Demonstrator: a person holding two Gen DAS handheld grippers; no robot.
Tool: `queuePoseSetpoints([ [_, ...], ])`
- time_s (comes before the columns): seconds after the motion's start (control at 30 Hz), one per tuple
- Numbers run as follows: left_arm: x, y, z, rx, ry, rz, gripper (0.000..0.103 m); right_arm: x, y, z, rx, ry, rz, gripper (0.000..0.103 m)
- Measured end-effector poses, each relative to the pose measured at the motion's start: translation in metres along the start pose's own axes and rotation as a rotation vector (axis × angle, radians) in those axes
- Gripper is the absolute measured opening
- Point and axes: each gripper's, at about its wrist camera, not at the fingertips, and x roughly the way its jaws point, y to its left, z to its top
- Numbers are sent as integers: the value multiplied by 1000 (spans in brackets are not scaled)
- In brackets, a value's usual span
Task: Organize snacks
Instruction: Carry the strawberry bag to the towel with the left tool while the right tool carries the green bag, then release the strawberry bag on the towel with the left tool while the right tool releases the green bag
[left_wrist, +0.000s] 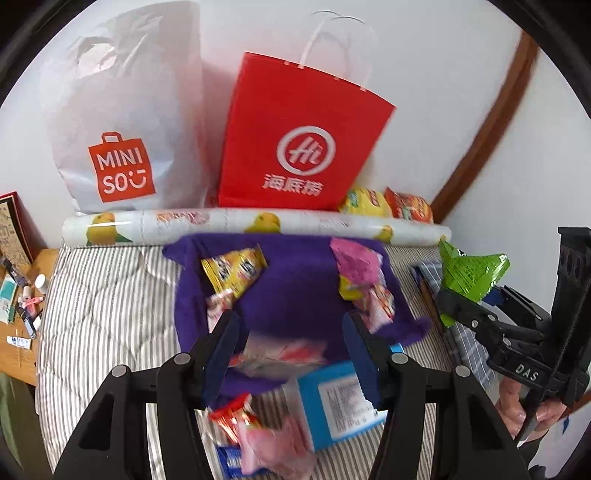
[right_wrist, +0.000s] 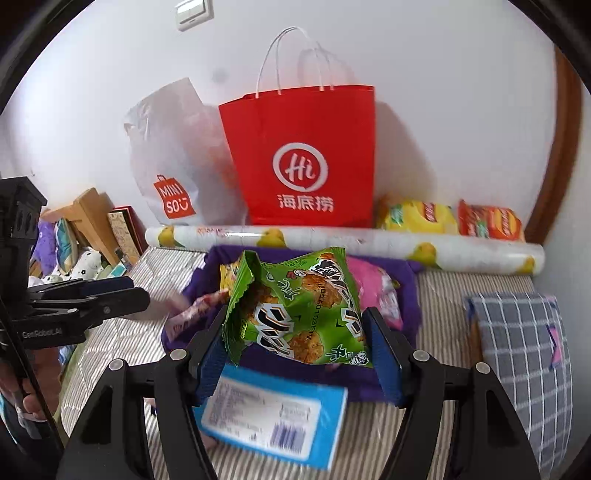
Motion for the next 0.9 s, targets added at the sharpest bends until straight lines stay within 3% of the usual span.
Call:
queuePoseSetpoints([
  [0.53,52,31,24,-42,34,39,55,106,13,-1,-76,168,61,69],
  [0.9,87,42,32,-32,79,77,55,147,14,-11,-114,267,54,69],
])
